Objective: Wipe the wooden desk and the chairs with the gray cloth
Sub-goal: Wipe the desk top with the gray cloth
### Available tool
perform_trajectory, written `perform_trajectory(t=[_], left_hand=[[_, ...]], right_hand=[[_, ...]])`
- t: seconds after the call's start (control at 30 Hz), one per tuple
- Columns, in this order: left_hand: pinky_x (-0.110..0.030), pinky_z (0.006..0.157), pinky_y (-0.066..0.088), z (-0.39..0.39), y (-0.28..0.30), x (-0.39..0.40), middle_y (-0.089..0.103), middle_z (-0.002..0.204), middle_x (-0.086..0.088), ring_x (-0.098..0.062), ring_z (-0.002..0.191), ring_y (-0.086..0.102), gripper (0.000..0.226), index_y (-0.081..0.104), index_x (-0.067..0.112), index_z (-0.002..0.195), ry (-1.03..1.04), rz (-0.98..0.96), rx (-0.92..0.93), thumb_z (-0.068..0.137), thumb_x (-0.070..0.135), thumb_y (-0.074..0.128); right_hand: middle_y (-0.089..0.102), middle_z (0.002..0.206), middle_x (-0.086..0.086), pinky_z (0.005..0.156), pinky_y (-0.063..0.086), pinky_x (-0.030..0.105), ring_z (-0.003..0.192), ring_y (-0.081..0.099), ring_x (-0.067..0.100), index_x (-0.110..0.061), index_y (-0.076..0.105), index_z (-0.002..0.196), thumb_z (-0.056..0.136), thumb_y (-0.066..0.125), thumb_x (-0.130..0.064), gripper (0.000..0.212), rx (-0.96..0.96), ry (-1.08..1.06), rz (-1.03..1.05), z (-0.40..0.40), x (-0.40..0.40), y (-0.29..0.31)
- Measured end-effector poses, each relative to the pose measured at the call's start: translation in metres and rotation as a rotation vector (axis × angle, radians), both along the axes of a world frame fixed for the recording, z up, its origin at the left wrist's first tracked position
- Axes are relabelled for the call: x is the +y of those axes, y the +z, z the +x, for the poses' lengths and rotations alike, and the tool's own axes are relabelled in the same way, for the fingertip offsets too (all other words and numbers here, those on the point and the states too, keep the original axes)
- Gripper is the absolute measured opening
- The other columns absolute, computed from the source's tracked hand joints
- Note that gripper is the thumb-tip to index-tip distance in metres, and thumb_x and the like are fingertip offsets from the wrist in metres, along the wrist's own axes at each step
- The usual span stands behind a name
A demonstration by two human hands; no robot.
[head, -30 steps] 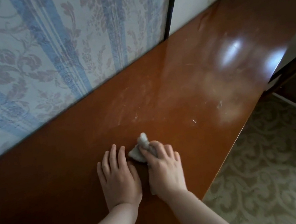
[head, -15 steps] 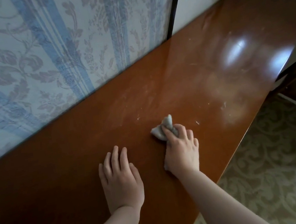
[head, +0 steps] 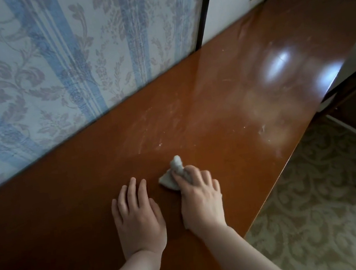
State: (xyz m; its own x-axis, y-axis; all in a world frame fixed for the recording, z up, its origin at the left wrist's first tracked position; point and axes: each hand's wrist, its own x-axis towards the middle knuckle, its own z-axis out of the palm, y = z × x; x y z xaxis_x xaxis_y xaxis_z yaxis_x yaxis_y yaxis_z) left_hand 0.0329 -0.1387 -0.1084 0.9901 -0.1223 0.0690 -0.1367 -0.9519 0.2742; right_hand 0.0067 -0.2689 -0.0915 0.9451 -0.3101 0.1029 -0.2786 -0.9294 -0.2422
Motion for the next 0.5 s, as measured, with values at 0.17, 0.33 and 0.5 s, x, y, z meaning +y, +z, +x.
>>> perform_trajectory(t=[0.17, 0.33, 0.5], left_hand=[[-0.051, 0.112, 0.028, 0.000, 0.000, 0.000, 0.047, 0.144, -0.006, -0.028, 0.136, 0.036, 0.041, 0.052, 0.017, 0.136, 0.013, -0.015, 0.021, 0.096, 0.023, 0.045], [-0.052, 0.112, 0.029, 0.002, 0.001, 0.000, 0.046, 0.145, -0.007, -0.029, 0.136, 0.036, 0.049, 0.050, 0.017, 0.137, 0.000, 0.028, 0.036, 0.095, 0.032, 0.030], [-0.051, 0.112, 0.030, 0.000, 0.001, 0.000, 0.046, 0.145, -0.006, -0.027, 0.137, 0.036, 0.045, 0.051, 0.017, 0.137, 0.001, 0.003, 0.019, 0.095, 0.029, 0.039]], right_hand=[[0.045, 0.134, 0.007, 0.090, 0.036, 0.045, 0.113, 0.040, 0.034, -0.033, 0.056, 0.133, 0.082, 0.054, -0.013, 0.055, 0.034, -0.636, 0.039, -0.027, -0.112, 0.000], [0.037, 0.141, 0.007, 0.098, 0.031, 0.044, 0.120, 0.034, 0.033, -0.030, 0.050, 0.139, 0.086, 0.049, -0.012, 0.056, 0.051, -0.872, 0.125, -0.013, -0.142, 0.024], [0.045, 0.134, 0.001, 0.088, 0.038, 0.043, 0.112, 0.040, 0.028, -0.031, 0.056, 0.133, 0.081, 0.060, -0.011, 0.055, 0.038, -0.099, 0.001, -0.003, -0.038, 0.004]])
